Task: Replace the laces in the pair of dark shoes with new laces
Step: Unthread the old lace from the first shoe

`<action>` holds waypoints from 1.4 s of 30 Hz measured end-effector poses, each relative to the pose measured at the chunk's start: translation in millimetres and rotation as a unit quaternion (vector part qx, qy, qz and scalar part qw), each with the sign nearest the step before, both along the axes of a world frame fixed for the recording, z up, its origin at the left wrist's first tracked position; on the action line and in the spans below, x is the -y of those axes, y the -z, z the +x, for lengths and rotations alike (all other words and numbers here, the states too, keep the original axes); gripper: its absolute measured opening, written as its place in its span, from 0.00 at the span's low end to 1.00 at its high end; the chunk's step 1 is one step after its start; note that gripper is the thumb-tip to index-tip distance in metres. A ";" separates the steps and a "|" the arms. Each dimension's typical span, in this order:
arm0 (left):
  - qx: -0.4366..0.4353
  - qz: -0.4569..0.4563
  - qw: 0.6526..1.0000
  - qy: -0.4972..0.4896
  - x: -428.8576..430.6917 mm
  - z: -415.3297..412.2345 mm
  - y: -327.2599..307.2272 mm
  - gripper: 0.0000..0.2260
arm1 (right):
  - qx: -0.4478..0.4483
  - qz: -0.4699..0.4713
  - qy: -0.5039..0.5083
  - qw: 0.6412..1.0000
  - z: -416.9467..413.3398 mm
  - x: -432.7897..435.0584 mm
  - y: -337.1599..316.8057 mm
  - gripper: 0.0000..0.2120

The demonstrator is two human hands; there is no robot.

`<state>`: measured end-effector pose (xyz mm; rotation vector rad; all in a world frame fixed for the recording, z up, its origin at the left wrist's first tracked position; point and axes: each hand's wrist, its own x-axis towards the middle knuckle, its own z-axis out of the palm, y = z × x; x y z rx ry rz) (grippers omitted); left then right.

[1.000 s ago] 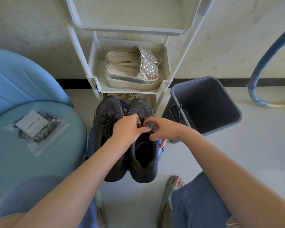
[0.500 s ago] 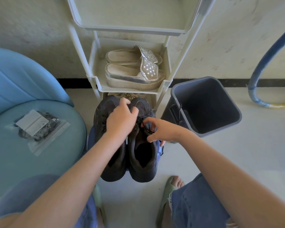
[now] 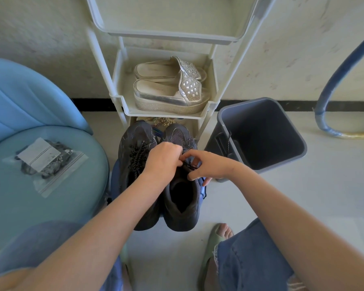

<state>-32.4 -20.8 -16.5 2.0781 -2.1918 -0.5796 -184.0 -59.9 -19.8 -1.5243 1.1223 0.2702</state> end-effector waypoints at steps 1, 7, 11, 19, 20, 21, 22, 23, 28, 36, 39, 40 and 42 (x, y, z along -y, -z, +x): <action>-0.005 -0.021 1.000 -0.001 -1.5 -0.2 2.8 0.07 | 0.001 0.001 0.003 1.000 0.0 -0.5 0.4 0.27; -0.025 -0.225 0.972 -0.067 -3.7 10.3 3.6 0.08 | 0.007 0.012 0.005 1.000 -2.1 -0.3 1.2 0.28; -0.281 -0.215 0.857 -0.374 15.1 44.8 -4.0 0.05 | -0.005 0.012 -0.011 1.000 -1.1 -1.9 1.8 0.29; -0.051 -0.246 0.944 -0.214 7.8 24.9 -20.7 0.09 | -0.003 -0.137 0.030 0.990 5.2 1.9 -2.0 0.13; -0.037 -0.233 0.952 -0.194 5.8 22.5 -21.4 0.07 | 0.012 -0.168 0.049 0.984 8.5 2.9 -2.4 0.10; -0.041 -0.191 0.965 -0.175 2.9 20.3 -21.3 0.05 | 0.028 -0.192 0.069 0.979 12.0 3.5 -2.1 0.08; -0.063 -0.128 0.977 -0.160 -1.8 16.7 -21.2 0.05 | 0.049 -0.203 0.092 0.974 15.3 3.8 -0.9 0.08; -0.084 -0.047 0.984 -0.148 -6.8 11.7 -20.8 0.06 | 0.065 -0.202 0.115 0.970 17.7 4.1 0.5 0.08; -0.042 0.080 0.990 -0.106 -27.9 -13.7 -5.8 0.19 | 0.040 -0.183 0.146 0.971 17.1 7.0 13.5 0.05; -0.093 0.107 0.985 -0.096 -31.3 -13.8 0.2 0.14 | 0.047 -0.227 0.476 0.848 28.8 28.0 15.4 0.10; -0.134 0.115 0.980 -0.096 -31.6 -10.2 -2.7 0.14 | 0.129 -0.138 0.549 0.814 16.2 47.1 4.4 0.12; -0.146 0.114 0.977 -0.107 -30.5 -7.7 -4.2 0.13 | 0.145 -0.081 0.519 0.839 12.5 49.0 1.3 0.15; -0.140 0.082 0.976 -0.144 -24.9 1.4 -6.9 0.10 | 0.108 -0.008 0.404 0.909 10.9 45.4 -0.3 0.19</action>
